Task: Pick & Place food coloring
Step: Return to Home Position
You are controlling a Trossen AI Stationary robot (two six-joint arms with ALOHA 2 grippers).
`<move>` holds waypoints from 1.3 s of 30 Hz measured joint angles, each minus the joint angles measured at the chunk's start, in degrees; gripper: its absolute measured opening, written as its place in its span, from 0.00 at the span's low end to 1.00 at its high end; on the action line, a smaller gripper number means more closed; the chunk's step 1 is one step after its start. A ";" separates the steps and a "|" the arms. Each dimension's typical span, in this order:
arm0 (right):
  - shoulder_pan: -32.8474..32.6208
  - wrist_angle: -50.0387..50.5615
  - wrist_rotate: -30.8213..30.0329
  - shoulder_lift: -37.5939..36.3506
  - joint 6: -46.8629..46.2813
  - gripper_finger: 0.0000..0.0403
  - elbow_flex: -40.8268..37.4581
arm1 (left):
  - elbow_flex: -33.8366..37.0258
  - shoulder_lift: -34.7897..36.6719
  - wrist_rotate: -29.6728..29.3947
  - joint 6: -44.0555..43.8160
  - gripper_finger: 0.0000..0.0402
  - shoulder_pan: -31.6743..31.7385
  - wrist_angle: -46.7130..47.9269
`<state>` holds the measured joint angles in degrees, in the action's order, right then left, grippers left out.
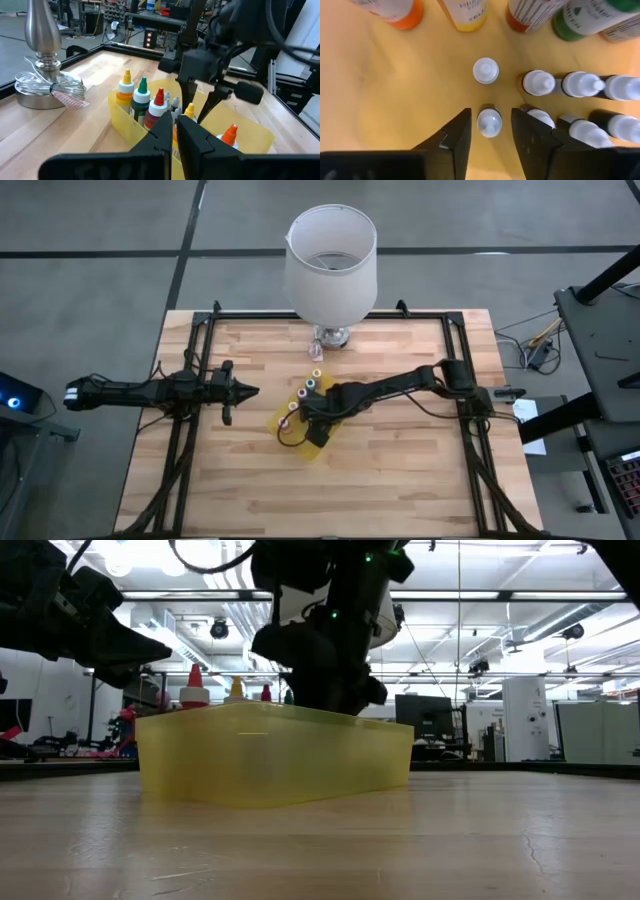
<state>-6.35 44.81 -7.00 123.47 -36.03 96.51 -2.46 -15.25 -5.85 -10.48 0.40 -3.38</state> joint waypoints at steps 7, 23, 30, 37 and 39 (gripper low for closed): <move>0.00 0.40 0.00 -3.82 0.00 0.33 0.00 | 0.02 0.00 -0.02 -0.01 0.00 0.00 0.02; -0.02 0.14 -0.03 -15.97 6.31 0.28 -2.13 | 0.01 -0.01 0.00 -0.01 0.00 0.00 0.03; 2.02 -1.73 1.27 -20.56 14.63 0.16 -10.14 | 0.02 -0.01 -0.01 0.00 0.00 0.00 0.01; 2.92 -5.97 4.51 -26.33 20.16 0.03 -18.67 | 0.02 -0.15 0.00 0.00 0.00 0.00 0.02; 3.49 -7.72 4.45 -28.22 20.17 0.02 -21.57 | 0.01 -0.17 -0.02 -0.01 0.00 0.00 0.05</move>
<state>-2.86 37.09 -2.55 95.25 -15.86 74.94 -2.45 -15.42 -5.87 -10.49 0.40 -3.33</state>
